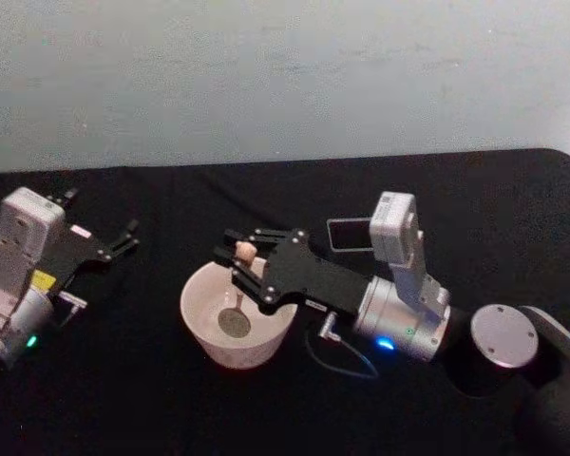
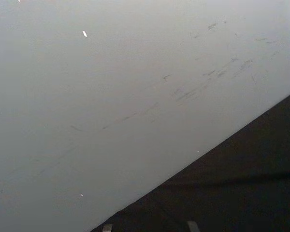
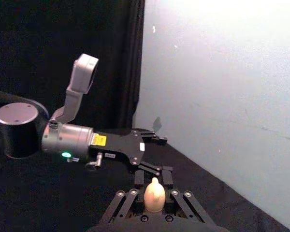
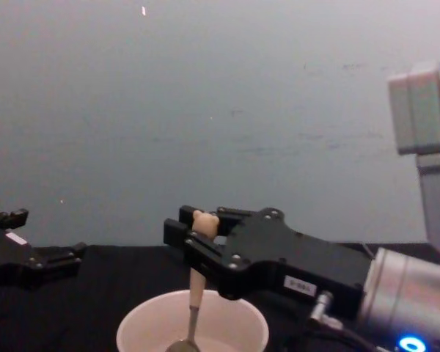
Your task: Pick up the stirring spoon with one hand, stir inside the cup, then place it back in its original position.
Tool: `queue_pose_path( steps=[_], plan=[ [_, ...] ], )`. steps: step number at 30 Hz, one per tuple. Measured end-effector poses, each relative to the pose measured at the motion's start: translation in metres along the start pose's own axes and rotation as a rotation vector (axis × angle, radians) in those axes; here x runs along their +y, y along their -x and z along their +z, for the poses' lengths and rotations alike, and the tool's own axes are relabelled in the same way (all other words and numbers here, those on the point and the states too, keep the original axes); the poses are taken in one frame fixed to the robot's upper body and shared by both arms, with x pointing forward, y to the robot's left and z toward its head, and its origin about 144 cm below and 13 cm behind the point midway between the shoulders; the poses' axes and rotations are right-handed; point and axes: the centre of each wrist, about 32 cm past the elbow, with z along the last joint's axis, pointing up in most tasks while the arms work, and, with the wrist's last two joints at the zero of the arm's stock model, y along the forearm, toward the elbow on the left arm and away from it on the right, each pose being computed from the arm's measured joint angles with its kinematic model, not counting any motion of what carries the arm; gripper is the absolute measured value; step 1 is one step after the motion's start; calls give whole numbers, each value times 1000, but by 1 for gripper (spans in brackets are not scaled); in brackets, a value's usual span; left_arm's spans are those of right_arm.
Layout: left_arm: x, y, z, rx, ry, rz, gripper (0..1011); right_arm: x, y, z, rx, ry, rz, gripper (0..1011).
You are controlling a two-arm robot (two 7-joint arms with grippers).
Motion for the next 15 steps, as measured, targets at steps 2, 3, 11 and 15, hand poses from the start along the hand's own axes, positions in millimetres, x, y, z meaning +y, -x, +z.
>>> queue_pose_path(
  steps=[2, 3, 11, 15],
  plan=[
    [0, 0, 0, 0, 0, 0, 1001, 3, -1, -1, -1, 1, -6, 212],
    [0, 0, 0, 0, 0, 0, 1001, 6, -2, -2, -6, 3, -15, 212],
    [0, 0, 0, 0, 0, 0, 1001, 16, -12, -5, -44, 14, -79, 212],
    [0, 0, 0, 0, 0, 0, 1001, 14, -19, -5, -65, 18, -113, 212]
  ],
)
